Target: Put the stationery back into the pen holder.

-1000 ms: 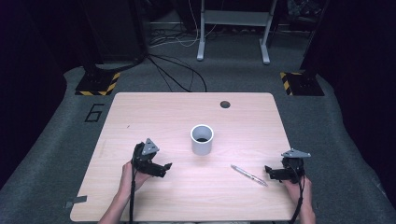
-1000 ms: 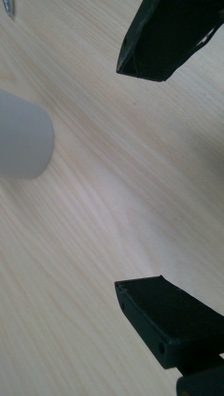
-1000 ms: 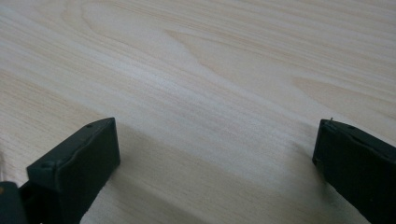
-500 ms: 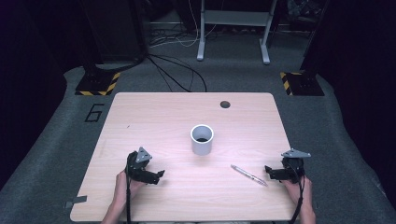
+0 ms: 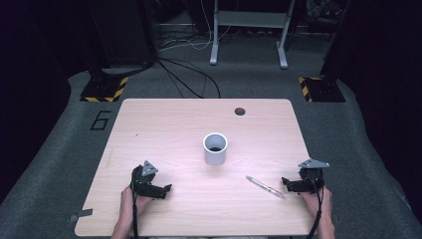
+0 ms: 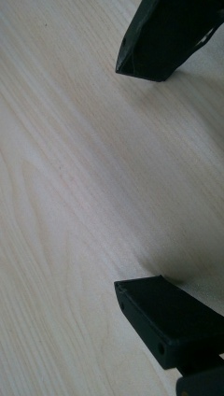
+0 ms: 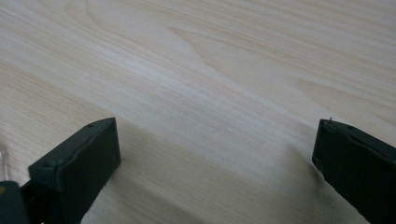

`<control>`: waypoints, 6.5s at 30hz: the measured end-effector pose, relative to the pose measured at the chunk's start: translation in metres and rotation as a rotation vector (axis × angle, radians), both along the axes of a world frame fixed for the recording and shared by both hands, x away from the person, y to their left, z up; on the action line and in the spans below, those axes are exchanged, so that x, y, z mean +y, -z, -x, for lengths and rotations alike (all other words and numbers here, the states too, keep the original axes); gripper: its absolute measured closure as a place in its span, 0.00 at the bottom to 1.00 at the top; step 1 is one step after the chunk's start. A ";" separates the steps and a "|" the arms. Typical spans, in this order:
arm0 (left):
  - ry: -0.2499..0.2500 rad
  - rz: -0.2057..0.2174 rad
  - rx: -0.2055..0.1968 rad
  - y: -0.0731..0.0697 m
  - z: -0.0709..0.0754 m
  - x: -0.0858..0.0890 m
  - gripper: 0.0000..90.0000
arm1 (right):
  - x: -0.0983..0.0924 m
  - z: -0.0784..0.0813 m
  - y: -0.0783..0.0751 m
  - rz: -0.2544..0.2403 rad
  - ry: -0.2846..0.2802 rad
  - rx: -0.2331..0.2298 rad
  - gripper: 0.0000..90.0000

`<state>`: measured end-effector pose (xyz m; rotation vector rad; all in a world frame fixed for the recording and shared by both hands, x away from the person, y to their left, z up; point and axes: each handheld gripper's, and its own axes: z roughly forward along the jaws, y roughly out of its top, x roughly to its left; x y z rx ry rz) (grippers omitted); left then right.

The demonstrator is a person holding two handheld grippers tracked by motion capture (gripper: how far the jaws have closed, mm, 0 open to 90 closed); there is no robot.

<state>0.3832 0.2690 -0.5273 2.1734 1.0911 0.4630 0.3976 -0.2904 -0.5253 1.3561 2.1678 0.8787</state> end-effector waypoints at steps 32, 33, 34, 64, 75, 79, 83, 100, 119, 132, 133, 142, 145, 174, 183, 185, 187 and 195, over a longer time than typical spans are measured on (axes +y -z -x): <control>-0.004 0.005 -0.028 0.002 0.003 0.002 0.00 | 0.096 -0.003 -0.053 0.077 -0.304 0.165 0.00; -0.003 0.005 -0.028 0.002 0.003 0.002 0.00 | 0.099 -0.004 -0.052 0.084 -0.315 0.170 0.04; -0.003 0.005 -0.028 0.003 0.003 0.002 0.00 | 0.105 -0.005 -0.050 0.085 -0.331 0.181 0.13; 0.003 0.007 -0.018 0.002 0.003 0.003 0.01 | 0.138 -0.016 -0.033 0.184 -0.373 0.280 0.90; 0.003 0.007 -0.018 0.002 0.003 0.003 0.01 | 0.120 -0.010 -0.054 0.054 -0.308 0.161 0.90; -0.001 0.009 -0.019 0.002 0.003 0.002 0.01 | 0.109 -0.007 -0.065 -0.017 -0.293 0.090 0.90; -0.001 0.008 -0.021 0.002 0.003 0.002 0.01 | 0.100 -0.004 -0.072 -0.076 -0.266 0.040 0.90; -0.013 0.013 -0.035 0.003 0.003 0.001 0.01 | 0.093 -0.001 -0.099 -0.195 -0.205 -0.154 0.90; -0.019 0.008 -0.025 0.002 0.003 0.001 0.00 | 0.120 -0.024 -0.127 -0.269 -0.223 -0.319 0.90; -0.017 0.018 -0.031 0.003 0.004 0.001 0.00 | 0.136 -0.045 -0.143 -0.329 -0.239 -0.390 0.90; -0.019 0.019 -0.034 0.004 0.004 0.000 0.00 | 0.138 -0.047 -0.145 -0.328 -0.242 -0.404 0.90; -0.022 0.015 -0.039 0.004 0.004 0.000 0.00 | 0.153 -0.062 -0.150 -0.350 -0.262 -0.429 0.90; -0.022 0.015 -0.039 0.004 0.004 0.000 0.00 | 0.156 -0.064 -0.151 -0.354 -0.263 -0.438 0.90; -0.020 0.018 -0.036 0.004 0.004 0.000 0.00 | 0.199 -0.094 -0.160 -0.407 -0.304 -0.493 0.90; -0.019 0.019 -0.037 0.004 0.004 0.000 0.00 | 0.212 -0.098 -0.154 -0.416 -0.303 -0.503 0.90; -0.019 0.018 -0.037 0.004 0.004 0.000 0.00 | 0.216 -0.099 -0.154 -0.406 -0.311 -0.513 0.90; -0.019 0.019 -0.037 0.004 0.004 0.000 0.00 | 0.220 -0.100 -0.153 -0.409 -0.316 -0.516 0.90; -0.016 0.016 -0.036 0.004 0.004 0.000 0.00 | 0.234 -0.105 -0.146 -0.421 -0.330 -0.503 0.90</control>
